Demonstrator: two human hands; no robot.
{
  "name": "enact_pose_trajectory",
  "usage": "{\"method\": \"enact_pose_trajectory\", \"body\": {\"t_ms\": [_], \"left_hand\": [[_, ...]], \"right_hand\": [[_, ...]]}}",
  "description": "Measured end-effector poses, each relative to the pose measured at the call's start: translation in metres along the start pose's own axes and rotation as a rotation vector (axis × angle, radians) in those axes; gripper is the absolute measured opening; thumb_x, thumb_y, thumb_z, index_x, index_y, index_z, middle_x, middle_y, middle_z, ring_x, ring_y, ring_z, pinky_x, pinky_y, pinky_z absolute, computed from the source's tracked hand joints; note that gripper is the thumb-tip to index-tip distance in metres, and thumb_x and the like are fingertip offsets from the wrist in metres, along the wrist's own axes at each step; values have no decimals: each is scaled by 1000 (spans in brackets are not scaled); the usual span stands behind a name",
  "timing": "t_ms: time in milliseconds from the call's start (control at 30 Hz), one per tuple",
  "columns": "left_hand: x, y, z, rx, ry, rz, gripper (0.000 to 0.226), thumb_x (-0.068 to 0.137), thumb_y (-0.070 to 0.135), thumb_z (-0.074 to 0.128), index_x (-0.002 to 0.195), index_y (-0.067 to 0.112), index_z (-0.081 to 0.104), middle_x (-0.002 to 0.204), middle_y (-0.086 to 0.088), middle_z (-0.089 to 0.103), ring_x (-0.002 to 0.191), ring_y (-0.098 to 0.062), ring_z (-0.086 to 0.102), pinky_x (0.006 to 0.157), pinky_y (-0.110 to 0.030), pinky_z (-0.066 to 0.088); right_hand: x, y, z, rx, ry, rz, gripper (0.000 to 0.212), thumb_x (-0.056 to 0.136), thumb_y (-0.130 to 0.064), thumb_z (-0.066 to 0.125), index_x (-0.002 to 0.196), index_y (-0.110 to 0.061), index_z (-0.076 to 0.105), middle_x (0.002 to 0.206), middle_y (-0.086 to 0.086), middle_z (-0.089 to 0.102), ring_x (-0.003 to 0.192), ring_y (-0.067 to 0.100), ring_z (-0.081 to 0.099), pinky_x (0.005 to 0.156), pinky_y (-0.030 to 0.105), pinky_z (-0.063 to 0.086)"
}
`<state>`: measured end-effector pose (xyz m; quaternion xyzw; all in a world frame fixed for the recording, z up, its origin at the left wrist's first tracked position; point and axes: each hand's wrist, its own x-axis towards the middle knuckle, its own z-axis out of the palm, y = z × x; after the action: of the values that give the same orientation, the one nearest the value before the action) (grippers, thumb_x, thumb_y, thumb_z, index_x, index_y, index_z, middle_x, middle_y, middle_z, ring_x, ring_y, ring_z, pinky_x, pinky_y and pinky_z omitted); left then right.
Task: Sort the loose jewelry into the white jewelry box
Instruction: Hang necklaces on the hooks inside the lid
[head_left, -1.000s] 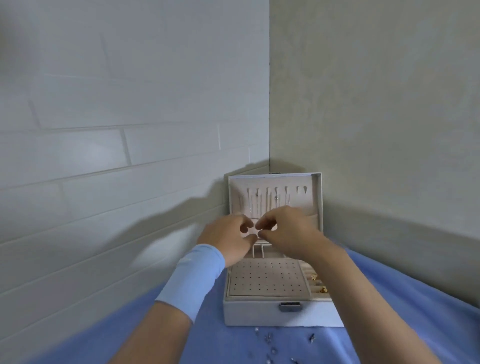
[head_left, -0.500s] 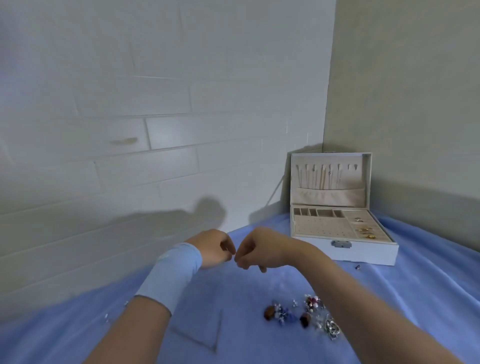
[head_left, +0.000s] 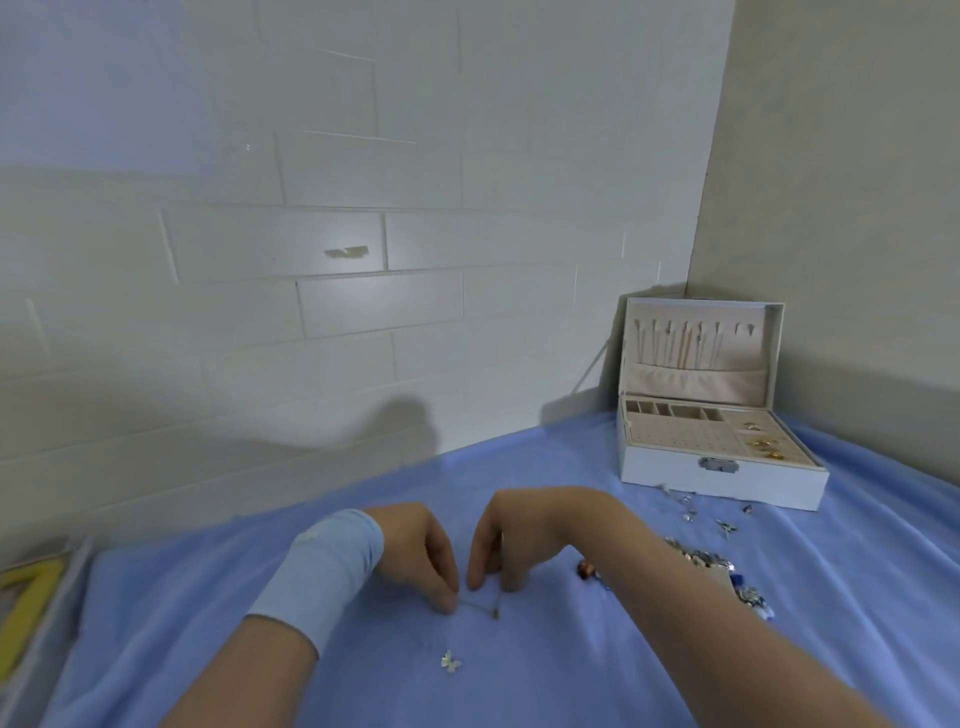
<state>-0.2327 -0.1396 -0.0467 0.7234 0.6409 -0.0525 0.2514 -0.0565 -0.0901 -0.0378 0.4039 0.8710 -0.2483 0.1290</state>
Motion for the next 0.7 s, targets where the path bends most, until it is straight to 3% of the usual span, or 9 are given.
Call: {"method": "enact_pose_trajectory", "body": {"t_ms": [133, 167, 233, 300, 433, 533, 633, 700], "left_hand": [[-2, 4, 4, 25, 27, 38, 17, 78, 36, 79, 95, 31, 78, 71, 28, 63, 70, 8, 56, 63, -6, 40], [-2, 5, 3, 16, 41, 40, 15, 78, 36, 79, 93, 32, 78, 71, 27, 63, 70, 8, 56, 63, -6, 41], [-3, 4, 1, -31, 89, 33, 5, 78, 37, 78, 81, 34, 75, 76, 24, 67, 76, 5, 60, 70, -10, 45], [-2, 5, -2, -108, 142, 44, 9, 79, 34, 77, 73, 31, 71, 81, 16, 71, 76, 0, 64, 72, -15, 49], [0, 23, -5, -337, 167, 158, 8, 87, 17, 68, 80, 19, 69, 75, 1, 71, 65, -12, 64, 71, -26, 57], [0, 40, -14, -455, 232, 196, 8, 88, 13, 67, 89, 7, 71, 78, -5, 73, 67, -15, 67, 70, -28, 60], [0, 56, -28, -496, 270, 225, 7, 86, 14, 70, 89, 9, 73, 81, -4, 76, 66, -14, 69, 67, -28, 60], [2, 67, -38, -503, 275, 244, 6, 87, 16, 71, 88, 10, 72, 81, -3, 77, 65, -14, 70, 64, -27, 59]], "right_hand": [[1, 9, 6, 33, 32, 60, 21, 72, -28, 85, 87, -42, 80, 85, -16, 72, 91, 11, 66, 88, 47, 59], [0, 12, 6, 45, 47, 66, 19, 71, -31, 86, 86, -41, 80, 83, -15, 73, 88, 11, 67, 87, 47, 60], [-8, 15, 4, 45, 71, 47, 16, 76, -29, 84, 92, -33, 81, 79, -14, 72, 76, 10, 64, 81, 33, 59], [-17, 19, 1, 27, 112, 41, 15, 84, -25, 77, 99, -26, 81, 83, -10, 71, 67, 10, 62, 77, 27, 54], [-31, 22, -2, 188, 217, 29, 33, 90, -13, 52, 107, -27, 77, 105, -5, 74, 77, 9, 65, 80, 25, 54], [-38, 24, -6, 385, 254, -32, 20, 87, -23, 66, 101, -25, 80, 97, -3, 76, 88, 4, 65, 88, 31, 55], [-46, 31, -14, 466, 366, -45, 8, 80, -33, 80, 87, -29, 81, 81, -4, 76, 73, -1, 60, 78, 25, 48], [-53, 39, -20, 507, 426, -41, 6, 78, -32, 83, 83, -29, 82, 76, -5, 75, 73, 2, 60, 78, 27, 45]]}}
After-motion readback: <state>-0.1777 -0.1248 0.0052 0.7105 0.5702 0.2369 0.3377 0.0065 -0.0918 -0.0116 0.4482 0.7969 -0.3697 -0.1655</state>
